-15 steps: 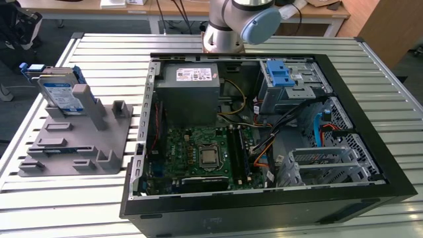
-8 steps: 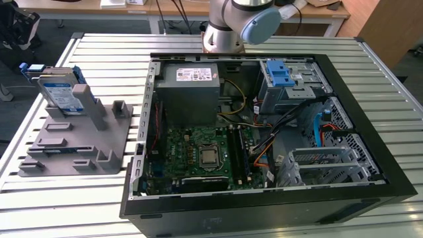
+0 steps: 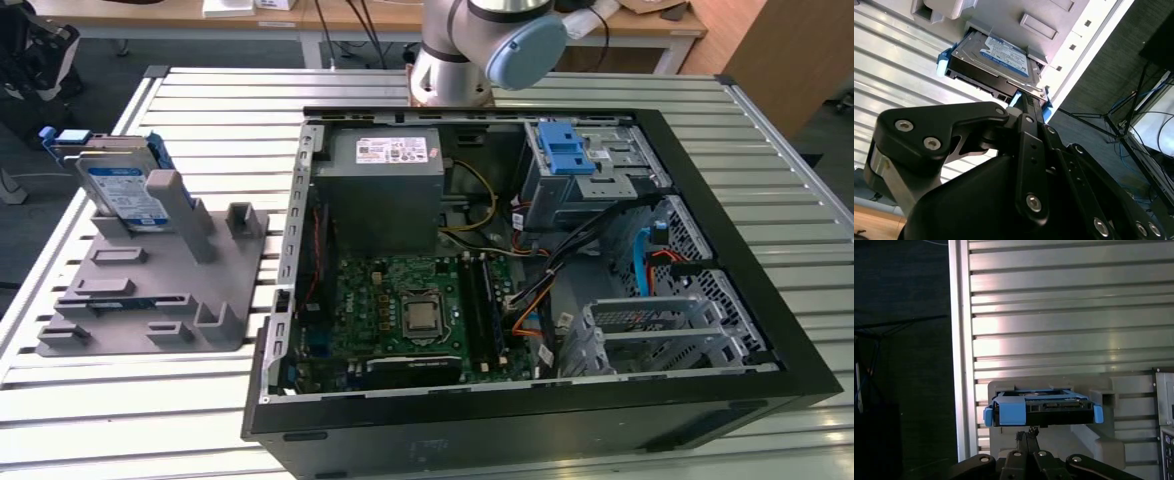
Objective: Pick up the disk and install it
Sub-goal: 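Pick up the disk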
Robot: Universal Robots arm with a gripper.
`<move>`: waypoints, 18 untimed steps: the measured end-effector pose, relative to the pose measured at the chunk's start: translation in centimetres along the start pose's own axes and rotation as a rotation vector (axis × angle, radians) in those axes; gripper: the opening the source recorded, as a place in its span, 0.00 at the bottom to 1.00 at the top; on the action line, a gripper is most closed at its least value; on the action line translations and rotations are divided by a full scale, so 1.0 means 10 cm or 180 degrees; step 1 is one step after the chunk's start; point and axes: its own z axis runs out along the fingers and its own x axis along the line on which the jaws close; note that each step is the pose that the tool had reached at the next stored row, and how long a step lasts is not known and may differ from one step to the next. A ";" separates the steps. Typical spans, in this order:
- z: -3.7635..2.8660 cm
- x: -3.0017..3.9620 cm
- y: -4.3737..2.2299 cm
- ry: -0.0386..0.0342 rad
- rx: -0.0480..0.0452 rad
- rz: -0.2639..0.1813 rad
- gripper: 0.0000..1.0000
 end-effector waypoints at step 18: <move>0.001 0.000 0.000 0.0011 0.0005 -0.0290 0.11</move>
